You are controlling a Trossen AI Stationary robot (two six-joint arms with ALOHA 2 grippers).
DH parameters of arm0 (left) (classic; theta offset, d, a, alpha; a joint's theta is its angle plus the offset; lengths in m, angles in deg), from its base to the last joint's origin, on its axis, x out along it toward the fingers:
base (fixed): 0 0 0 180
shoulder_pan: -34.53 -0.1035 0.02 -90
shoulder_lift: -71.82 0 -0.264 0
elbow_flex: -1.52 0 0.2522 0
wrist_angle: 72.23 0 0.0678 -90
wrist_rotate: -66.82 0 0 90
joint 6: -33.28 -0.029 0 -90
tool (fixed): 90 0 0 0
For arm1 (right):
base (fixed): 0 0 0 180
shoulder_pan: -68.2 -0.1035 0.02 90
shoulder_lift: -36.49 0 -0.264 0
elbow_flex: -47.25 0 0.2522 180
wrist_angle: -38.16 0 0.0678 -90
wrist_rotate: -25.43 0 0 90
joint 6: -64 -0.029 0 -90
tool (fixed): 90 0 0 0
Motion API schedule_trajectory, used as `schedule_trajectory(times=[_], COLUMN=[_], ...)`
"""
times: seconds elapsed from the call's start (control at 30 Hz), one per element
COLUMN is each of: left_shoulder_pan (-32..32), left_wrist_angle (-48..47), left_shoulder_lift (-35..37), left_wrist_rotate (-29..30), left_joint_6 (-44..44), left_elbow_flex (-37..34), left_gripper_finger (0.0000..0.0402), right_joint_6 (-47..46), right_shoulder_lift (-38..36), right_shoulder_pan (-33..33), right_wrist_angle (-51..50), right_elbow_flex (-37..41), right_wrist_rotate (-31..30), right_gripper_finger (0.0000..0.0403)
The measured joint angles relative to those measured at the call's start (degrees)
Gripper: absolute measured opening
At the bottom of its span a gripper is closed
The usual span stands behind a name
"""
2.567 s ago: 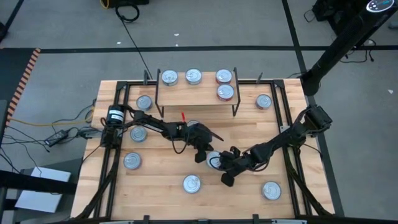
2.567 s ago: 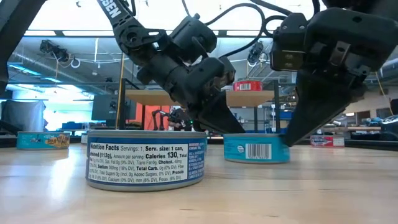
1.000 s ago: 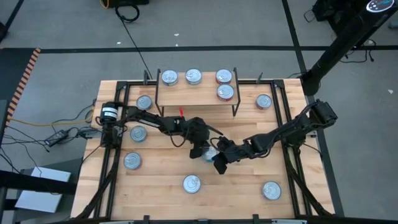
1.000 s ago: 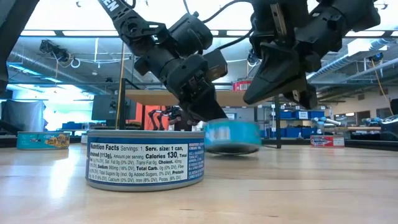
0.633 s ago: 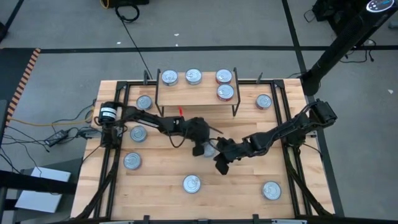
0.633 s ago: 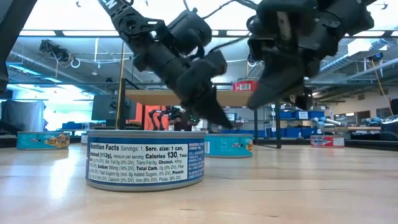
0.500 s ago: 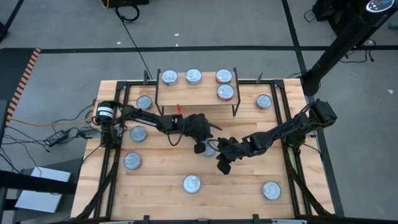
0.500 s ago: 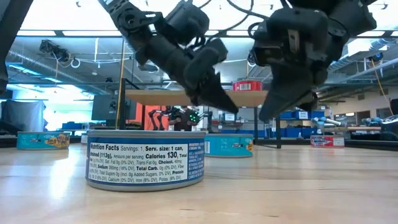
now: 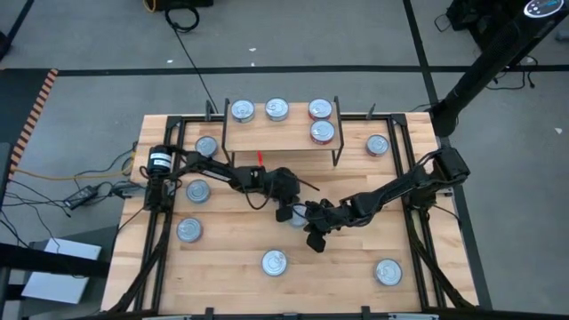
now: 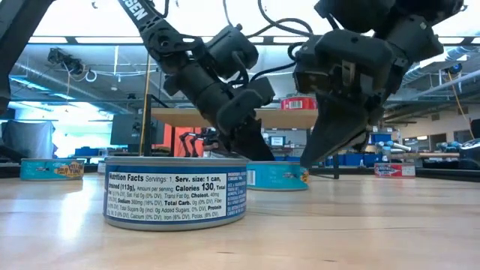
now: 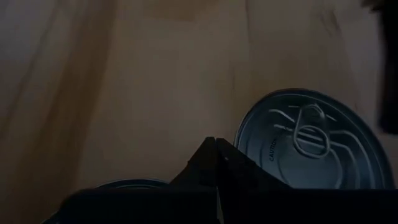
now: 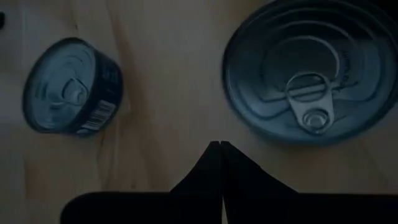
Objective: Stack canned seafood by type on shelf
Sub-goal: Put the yellow-blue tuna can on the shelf
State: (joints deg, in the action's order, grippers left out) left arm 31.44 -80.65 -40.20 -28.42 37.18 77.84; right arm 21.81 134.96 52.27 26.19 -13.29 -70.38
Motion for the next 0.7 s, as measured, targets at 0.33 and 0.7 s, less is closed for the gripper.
schedule_trajectory(times=[0.33,0.7], left_shoulder_pan=[0.5,0.5], left_wrist_angle=[-1.0,-2.5], left_shoulder_lift=[0.0,1.4], left_wrist_rotate=[-3.3,-6.0], left_joint_6=[1.1,0.8], left_elbow_flex=[0.0,0.1], left_gripper_finger=[0.0000,0.0000], right_joint_6=[-1.8,-6.6], right_shoulder_lift=[1.5,-4.0], right_shoulder_pan=[0.1,0.2], right_wrist_angle=[2.3,2.1], right_elbow_flex=[0.1,0.0], right_wrist_rotate=[-1.5,-2.0], right_gripper_finger=[0.0003,0.0003])
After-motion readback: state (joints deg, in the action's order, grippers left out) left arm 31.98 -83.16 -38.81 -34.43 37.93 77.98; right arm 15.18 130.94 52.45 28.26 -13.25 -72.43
